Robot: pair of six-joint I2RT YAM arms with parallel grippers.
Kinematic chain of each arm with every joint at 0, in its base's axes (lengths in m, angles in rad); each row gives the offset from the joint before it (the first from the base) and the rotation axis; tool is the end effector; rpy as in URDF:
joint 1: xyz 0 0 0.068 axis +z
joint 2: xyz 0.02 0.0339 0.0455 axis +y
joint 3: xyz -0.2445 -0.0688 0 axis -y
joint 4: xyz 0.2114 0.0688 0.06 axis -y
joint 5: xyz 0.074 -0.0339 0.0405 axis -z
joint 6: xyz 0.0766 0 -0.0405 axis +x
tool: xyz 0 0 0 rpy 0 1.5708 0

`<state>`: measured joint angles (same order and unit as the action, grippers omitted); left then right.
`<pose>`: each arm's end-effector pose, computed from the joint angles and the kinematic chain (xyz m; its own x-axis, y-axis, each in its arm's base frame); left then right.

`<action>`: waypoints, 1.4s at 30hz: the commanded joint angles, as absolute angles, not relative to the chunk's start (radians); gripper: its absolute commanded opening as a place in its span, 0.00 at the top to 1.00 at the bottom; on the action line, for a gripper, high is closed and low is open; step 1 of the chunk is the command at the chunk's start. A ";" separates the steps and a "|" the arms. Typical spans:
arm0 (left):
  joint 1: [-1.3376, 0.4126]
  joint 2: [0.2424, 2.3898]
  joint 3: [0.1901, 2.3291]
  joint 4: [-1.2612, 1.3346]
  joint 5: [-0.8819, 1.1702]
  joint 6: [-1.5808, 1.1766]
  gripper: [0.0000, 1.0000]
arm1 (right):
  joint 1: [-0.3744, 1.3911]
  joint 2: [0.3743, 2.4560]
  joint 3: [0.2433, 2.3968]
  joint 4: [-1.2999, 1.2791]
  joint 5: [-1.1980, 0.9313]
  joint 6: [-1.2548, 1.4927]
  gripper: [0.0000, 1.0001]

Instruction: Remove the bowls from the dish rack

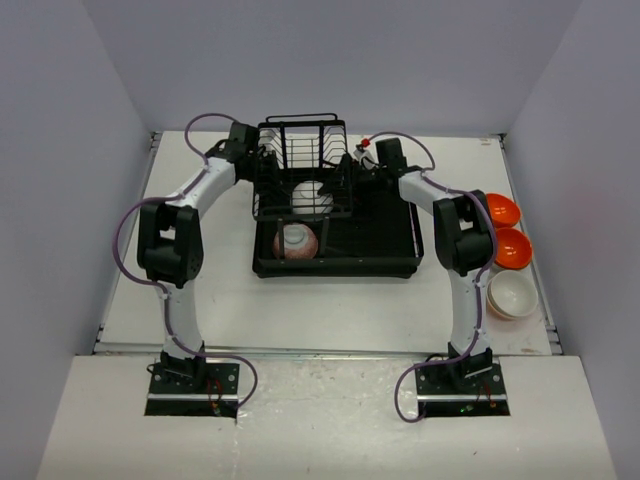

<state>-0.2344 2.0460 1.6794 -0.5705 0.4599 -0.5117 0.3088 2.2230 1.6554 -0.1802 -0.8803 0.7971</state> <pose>0.4154 -0.1341 0.1962 -0.9105 -0.2337 -0.3411 0.0206 0.7984 -0.6018 0.4288 0.1988 0.1613 -0.9764 0.1668 -0.1373 -0.0481 0.4518 0.8908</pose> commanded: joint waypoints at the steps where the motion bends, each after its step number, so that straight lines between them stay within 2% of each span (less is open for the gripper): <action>1: -0.275 2.071 1.717 -0.594 0.483 -0.499 1.00 | 0.314 2.192 1.629 -0.028 -0.928 0.845 0.19; 2: -0.276 2.074 1.721 -0.594 0.488 -0.500 1.00 | 0.314 2.188 1.623 -0.019 -0.937 0.851 0.27; 6: -0.278 2.074 1.724 -0.594 0.488 -0.499 1.00 | 0.321 2.169 1.608 0.035 -0.969 0.880 0.45; 8: -0.278 2.074 1.724 -0.594 0.491 -0.499 1.00 | 0.321 2.154 1.585 0.090 -0.980 0.909 0.48; 17: -0.279 2.066 1.717 -0.594 0.492 -0.492 1.00 | 0.330 2.128 1.513 0.327 -1.051 1.038 0.53; 32: -0.279 2.068 1.713 -0.595 0.506 -0.483 1.00 | 0.368 2.236 1.566 0.475 -1.115 1.195 0.56; 36: -0.278 2.059 1.712 -0.597 0.503 -0.476 1.00 | 0.373 2.246 1.556 0.531 -1.112 1.232 0.81; 37: -0.278 2.057 1.712 -0.598 0.497 -0.471 1.00 | 0.373 2.237 1.546 0.537 -1.108 1.235 0.93; 38: -0.278 2.054 1.712 -0.598 0.495 -0.469 1.00 | 0.373 2.234 1.543 0.543 -1.109 1.235 0.99; 42: -0.270 2.046 1.715 -0.592 0.497 -0.472 1.00 | 0.374 2.186 1.485 0.587 -1.118 1.239 1.00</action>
